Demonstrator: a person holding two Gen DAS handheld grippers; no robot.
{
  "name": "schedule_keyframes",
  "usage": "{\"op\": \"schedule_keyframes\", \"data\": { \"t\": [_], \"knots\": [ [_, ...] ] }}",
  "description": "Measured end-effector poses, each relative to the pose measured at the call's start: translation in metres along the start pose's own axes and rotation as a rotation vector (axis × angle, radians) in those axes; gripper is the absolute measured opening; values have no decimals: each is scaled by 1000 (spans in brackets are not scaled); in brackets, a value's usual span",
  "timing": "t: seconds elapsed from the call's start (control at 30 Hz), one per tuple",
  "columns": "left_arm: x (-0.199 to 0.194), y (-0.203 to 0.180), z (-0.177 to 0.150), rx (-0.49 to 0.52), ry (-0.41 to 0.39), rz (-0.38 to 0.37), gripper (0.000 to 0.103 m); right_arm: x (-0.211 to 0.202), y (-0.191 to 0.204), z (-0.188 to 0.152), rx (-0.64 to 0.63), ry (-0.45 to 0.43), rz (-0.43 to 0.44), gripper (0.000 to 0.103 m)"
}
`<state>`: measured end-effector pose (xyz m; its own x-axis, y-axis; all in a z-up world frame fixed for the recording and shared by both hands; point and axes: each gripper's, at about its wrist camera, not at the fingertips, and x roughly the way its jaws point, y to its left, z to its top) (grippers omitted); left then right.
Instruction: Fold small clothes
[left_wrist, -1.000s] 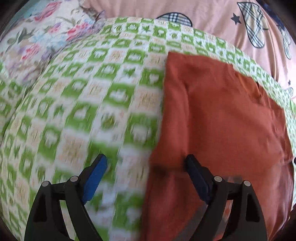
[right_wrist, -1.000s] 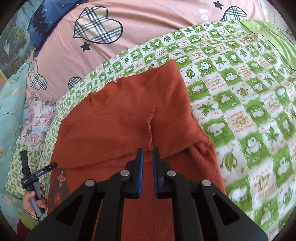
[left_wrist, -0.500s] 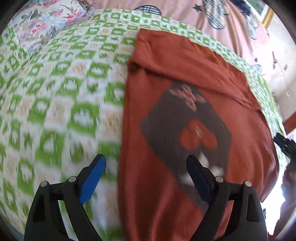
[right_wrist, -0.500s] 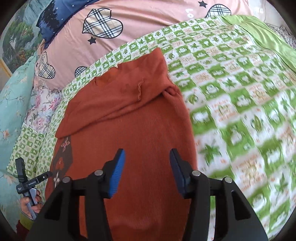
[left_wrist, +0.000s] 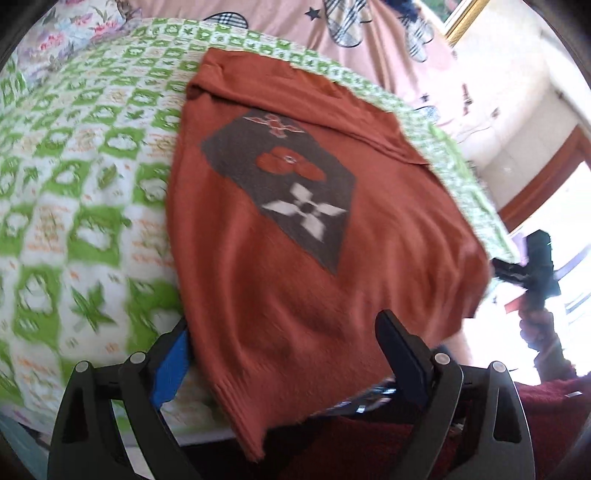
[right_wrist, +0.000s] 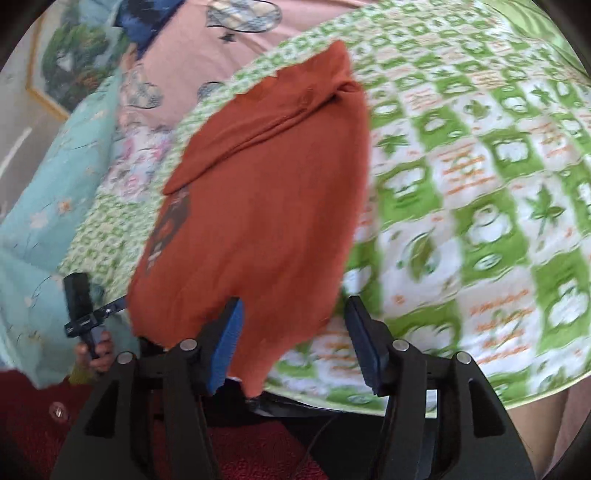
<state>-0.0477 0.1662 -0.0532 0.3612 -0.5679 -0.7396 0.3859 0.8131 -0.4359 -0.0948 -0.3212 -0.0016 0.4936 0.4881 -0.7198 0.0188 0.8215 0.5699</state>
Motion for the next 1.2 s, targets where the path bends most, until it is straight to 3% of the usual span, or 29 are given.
{"op": "schedule_keyframes", "data": {
  "t": [0.13,0.23,0.27,0.33,0.37,0.43,0.5,0.63,0.73,0.77,0.83,1.03,1.1,1.2],
  "knots": [
    [-1,-4,-8,8,-12,-56,92,13,6,-8,-5,-1,200,60],
    [-1,2,-6,-5,-23,-75,90,22,13,-13,-39,-3,269,60],
    [-1,4,-5,-11,-21,-76,89,23,14,-13,-42,-4,262,58],
    [-1,5,-3,-13,-17,-67,82,15,16,-12,-54,-33,237,36],
    [-3,5,-3,-7,-17,-56,80,2,15,-12,-57,-71,253,35],
    [-4,7,-2,-8,-21,-56,79,-26,8,-9,-37,-146,382,35],
    [-2,10,-2,-24,-23,-61,79,-39,4,-6,-27,-166,447,36],
    [-1,10,-3,-25,-22,-41,79,-26,-15,-6,17,-112,168,38],
    [1,8,-5,-17,-22,-26,79,-7,-32,-11,55,-72,105,39],
    [2,6,-5,-7,-23,-19,79,-3,-31,-11,46,-81,121,42],
    [6,2,-4,7,-19,-17,79,8,-22,-8,32,-94,212,57],
    [4,7,-1,-6,-10,-87,78,20,6,0,2,-109,575,60],
    [2,14,-4,-21,-15,-116,76,21,10,-2,-31,-82,542,60],
    [1,17,-5,-27,-18,-126,70,38,8,-8,-39,8,364,56]
  ]
}}
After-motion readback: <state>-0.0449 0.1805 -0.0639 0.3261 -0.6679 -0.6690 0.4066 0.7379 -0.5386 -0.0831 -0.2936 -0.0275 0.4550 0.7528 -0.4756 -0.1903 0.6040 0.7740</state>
